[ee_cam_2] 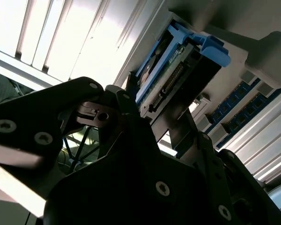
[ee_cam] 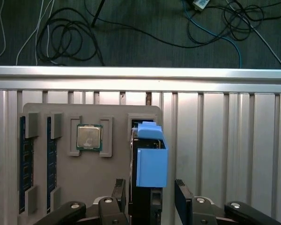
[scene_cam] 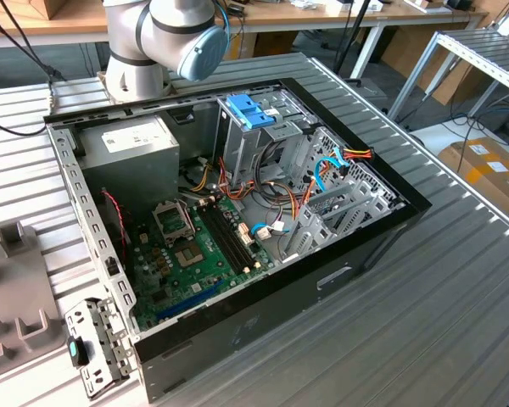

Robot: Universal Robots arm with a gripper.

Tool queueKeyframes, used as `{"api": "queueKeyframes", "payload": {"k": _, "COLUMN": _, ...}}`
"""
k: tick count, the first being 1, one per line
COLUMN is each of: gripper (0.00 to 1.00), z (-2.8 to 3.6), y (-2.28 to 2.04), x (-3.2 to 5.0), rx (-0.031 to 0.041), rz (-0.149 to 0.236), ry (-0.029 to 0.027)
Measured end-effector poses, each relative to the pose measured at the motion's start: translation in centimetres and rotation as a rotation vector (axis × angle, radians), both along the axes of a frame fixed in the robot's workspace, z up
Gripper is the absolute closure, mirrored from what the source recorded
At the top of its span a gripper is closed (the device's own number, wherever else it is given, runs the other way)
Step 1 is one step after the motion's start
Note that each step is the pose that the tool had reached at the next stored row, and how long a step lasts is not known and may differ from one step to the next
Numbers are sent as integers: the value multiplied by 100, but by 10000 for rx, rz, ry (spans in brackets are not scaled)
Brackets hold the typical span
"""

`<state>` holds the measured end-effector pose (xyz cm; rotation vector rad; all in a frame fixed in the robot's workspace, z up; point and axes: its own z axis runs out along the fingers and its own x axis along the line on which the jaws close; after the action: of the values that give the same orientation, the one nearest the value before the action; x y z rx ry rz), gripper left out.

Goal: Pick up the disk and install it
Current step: 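Pick up the disk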

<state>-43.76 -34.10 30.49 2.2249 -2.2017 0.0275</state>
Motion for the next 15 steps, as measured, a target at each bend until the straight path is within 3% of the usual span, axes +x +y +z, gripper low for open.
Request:
{"api": "queueKeyframes", "payload": {"k": 6, "gripper": 47, "z": -1, "y": 0, "x": 0, "rx": 0, "rz": 0, "ry": 0}}
{"api": "queueKeyframes", "payload": {"k": 7, "gripper": 60, "z": -1, "y": 0, "x": 0, "rx": 0, "rz": 0, "ry": 0}}
{"api": "queueKeyframes", "payload": {"k": 8, "gripper": 65, "z": -1, "y": 0, "x": 0, "rx": 1, "rz": 0, "ry": -1}}
{"api": "queueKeyframes", "payload": {"k": 15, "gripper": 65, "z": -3, "y": 0, "x": 0, "rx": 0, "rz": 0, "ry": -1}}
